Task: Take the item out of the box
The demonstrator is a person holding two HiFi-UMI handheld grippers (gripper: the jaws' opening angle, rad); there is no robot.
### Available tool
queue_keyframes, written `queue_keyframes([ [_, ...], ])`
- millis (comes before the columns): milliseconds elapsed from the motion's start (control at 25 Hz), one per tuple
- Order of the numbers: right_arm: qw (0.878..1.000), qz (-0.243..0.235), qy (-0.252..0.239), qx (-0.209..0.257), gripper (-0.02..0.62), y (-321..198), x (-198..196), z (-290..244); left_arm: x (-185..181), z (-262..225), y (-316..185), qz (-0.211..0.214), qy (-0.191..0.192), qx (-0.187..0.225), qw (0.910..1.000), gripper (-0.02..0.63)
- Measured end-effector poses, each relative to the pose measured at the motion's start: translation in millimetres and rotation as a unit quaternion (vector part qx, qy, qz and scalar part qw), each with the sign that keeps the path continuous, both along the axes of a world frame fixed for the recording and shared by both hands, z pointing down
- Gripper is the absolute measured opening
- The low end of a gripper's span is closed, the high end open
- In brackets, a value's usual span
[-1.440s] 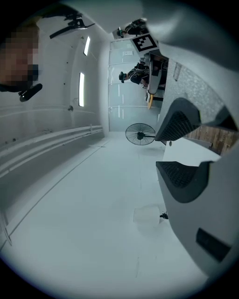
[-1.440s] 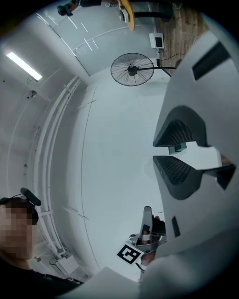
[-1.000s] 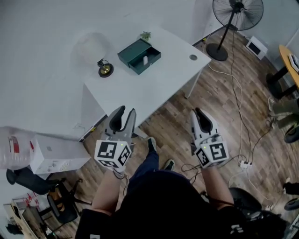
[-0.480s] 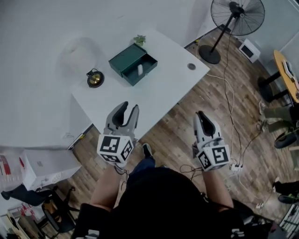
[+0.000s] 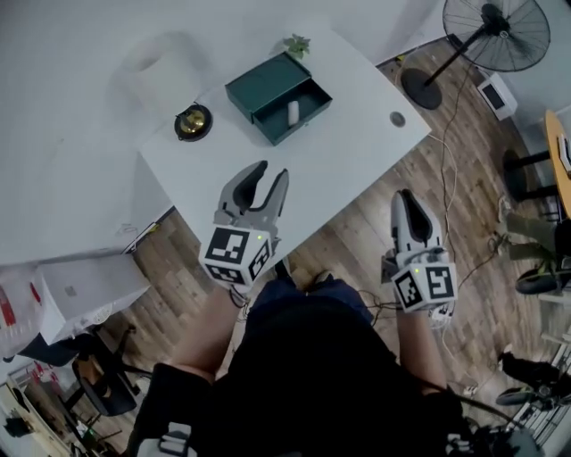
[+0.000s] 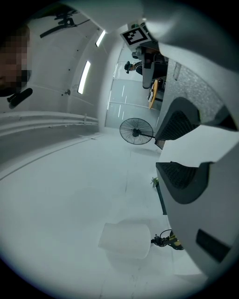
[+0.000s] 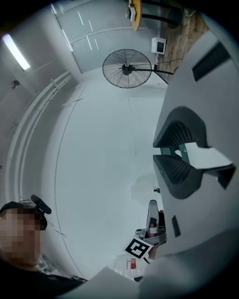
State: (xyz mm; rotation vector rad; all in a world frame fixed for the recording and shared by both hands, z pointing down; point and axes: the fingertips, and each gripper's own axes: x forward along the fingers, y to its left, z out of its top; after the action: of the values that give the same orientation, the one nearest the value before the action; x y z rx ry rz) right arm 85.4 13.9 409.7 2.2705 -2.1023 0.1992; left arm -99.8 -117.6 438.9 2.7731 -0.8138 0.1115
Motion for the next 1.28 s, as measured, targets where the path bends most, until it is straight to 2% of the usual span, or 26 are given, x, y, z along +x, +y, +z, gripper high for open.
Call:
queue_keyframes([
  [240, 0.999, -0.030, -0.017, -0.003, 0.051, -43, 18, 10, 9, 10, -25, -0.024, -0.018, -0.011, 0.9995, 0.135],
  [440, 0.996, -0.080, -0.041, 0.001, 0.048, -85, 43, 24, 27, 16, -47, -0.069, -0.036, -0.010, 0.9969, 0.135],
  [640, 0.989, -0.138, -0.056, 0.003, 0.044, -127, 93, 26, 67, 18, -69, -0.118, -0.053, -0.020, 0.9914, 0.135],
  [840, 0.981, -0.183, -0.067, 0.000, 0.041, -153, 141, 28, 99, 29, -88, -0.159, -0.059, -0.060, 0.9838, 0.135],
  [1040, 0.975, -0.208, -0.082, -0.005, 0.035, -170, 171, 38, 123, 53, -111, -0.165, -0.108, -0.077, 0.9773, 0.135],
  [1280, 0.973, -0.194, -0.124, -0.025, 0.028, -181, 188, 60, 139, 110, -156, -0.150, -0.168, -0.120, 0.9669, 0.135],
])
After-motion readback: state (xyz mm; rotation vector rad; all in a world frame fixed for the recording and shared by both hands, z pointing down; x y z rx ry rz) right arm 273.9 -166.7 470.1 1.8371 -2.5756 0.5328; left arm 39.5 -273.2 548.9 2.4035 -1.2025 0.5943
